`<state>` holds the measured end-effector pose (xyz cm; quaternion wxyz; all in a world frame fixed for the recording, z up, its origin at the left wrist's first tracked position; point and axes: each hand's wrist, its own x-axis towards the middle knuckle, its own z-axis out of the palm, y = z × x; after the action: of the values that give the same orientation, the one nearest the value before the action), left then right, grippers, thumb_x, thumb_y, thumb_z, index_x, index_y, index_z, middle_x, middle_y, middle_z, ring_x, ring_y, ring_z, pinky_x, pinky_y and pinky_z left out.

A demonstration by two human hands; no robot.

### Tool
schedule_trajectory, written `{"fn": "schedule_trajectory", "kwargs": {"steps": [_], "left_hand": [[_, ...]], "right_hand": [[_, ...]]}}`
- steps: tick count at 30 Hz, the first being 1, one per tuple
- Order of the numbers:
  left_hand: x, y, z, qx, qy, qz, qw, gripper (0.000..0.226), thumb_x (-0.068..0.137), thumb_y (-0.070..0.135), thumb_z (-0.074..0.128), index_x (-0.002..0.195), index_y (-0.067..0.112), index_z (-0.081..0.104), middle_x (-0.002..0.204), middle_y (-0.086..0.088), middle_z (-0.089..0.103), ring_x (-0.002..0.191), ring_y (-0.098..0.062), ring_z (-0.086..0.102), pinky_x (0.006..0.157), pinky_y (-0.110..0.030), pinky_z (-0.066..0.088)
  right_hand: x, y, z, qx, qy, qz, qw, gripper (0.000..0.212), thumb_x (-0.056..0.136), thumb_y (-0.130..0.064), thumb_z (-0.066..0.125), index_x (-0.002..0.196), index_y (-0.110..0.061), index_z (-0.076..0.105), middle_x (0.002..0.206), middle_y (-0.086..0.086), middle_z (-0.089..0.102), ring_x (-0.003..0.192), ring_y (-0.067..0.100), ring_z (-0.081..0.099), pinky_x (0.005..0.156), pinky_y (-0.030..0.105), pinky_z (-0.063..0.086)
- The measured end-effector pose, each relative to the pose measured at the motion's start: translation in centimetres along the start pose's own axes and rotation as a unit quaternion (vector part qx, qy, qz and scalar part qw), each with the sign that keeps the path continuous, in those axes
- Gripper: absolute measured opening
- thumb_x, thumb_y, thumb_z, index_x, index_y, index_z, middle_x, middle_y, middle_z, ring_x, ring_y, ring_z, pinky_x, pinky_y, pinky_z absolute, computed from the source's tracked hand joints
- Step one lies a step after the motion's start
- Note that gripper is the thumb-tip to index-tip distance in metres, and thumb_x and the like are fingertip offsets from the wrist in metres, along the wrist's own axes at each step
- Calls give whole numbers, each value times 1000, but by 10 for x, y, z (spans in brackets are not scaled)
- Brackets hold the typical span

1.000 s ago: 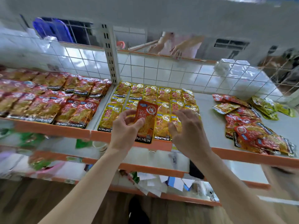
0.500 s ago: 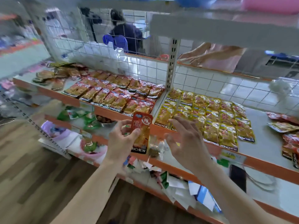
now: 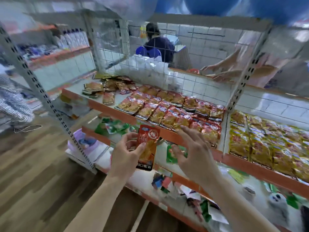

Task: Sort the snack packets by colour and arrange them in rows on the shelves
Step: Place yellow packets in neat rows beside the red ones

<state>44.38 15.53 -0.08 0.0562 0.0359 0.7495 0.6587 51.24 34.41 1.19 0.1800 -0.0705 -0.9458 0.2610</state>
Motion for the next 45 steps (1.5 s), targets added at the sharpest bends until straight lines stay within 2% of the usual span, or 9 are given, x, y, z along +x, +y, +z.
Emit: {"fn": "schedule_trajectory", "kwargs": {"steps": [4,7,13,18,23,29,36,42,45], "left_hand": [[25,-2,-32,-11,2,-18,1000,28,87,19,76,107,30,58,101,5,70,87,-6,69,56,-12,52],[45,-3,-41,-8,-3,-19,1000,29,89,18,74,113,24,59,100,7,68,77,4,68,51,-9,48],[91,-13,-34,1,-20,-30,999,27,90,17,73,113,22,60,100,7,68,75,11,66,53,-9,49],[140,-17,-30,43,-24,-45,998,22,89,17,74,100,32,62,98,9,71,85,0,69,61,-12,51],[189,-13,-30,82,-14,-58,995,23,87,17,76,94,36,64,96,7,74,92,-10,70,77,-24,54],[232,-10,-38,94,20,-65,993,28,88,17,75,114,18,65,99,5,73,92,-11,69,73,-22,51],[288,-12,-47,130,15,-38,991,18,87,24,76,90,36,63,99,8,71,98,-14,65,88,-36,51],[339,-24,-52,174,-38,-20,984,21,88,23,75,107,25,64,99,8,69,96,-13,66,73,-22,48],[353,-29,-56,234,-67,19,970,22,88,20,76,106,19,65,89,14,65,86,-2,63,64,-9,45]], "right_hand": [[19,-28,28,7,5,-21,1000,52,92,-35,65,141,-20,53,148,-3,47,140,16,35,115,43,28],[34,-36,39,8,-5,-17,1000,53,92,-36,65,142,-22,52,149,-5,45,141,15,32,115,48,29],[59,-23,58,8,-23,8,1000,53,93,-37,64,142,-22,51,150,-6,44,142,15,30,115,50,29],[102,-11,80,15,-32,24,999,52,92,-44,56,141,-25,52,151,-7,43,143,13,28,116,46,23],[147,-5,96,35,-47,14,998,49,93,-39,62,139,-25,53,149,-7,45,142,15,32,115,50,31],[184,2,104,30,-53,15,998,52,95,-49,51,143,-28,48,151,-12,40,144,10,26,118,44,24],[215,4,118,17,-48,7,999,50,95,-43,57,142,-28,49,152,-13,39,143,7,25,118,39,22],[240,-5,139,4,-29,34,999,50,93,-42,59,139,-27,52,150,-10,43,142,10,30,113,37,21],[247,-11,150,3,-31,62,998,51,94,-42,58,142,-26,50,151,-11,41,143,8,27,116,37,18]]}}
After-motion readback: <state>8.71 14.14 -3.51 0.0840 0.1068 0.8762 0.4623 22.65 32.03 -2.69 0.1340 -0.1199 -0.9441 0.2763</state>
